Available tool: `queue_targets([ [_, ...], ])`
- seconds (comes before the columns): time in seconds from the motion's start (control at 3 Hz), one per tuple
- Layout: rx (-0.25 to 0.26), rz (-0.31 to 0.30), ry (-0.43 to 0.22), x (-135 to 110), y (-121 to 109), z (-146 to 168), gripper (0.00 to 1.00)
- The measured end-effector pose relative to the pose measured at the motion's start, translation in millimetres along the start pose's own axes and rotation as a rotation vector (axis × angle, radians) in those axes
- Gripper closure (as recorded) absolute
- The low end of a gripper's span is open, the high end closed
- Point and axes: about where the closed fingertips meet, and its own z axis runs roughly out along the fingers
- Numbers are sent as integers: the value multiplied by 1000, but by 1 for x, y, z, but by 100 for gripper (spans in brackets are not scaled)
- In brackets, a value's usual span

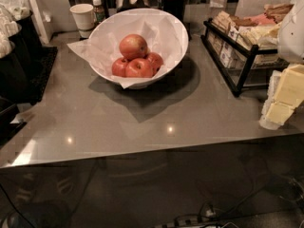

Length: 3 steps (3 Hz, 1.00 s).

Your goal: Pick apple from white bowl

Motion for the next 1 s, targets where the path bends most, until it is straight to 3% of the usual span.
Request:
queue_targets([
  [0.33,9,-6,-6,-3,-3,-1,0],
  [1.0,42,-84,-155,-80,-51,-2,0],
])
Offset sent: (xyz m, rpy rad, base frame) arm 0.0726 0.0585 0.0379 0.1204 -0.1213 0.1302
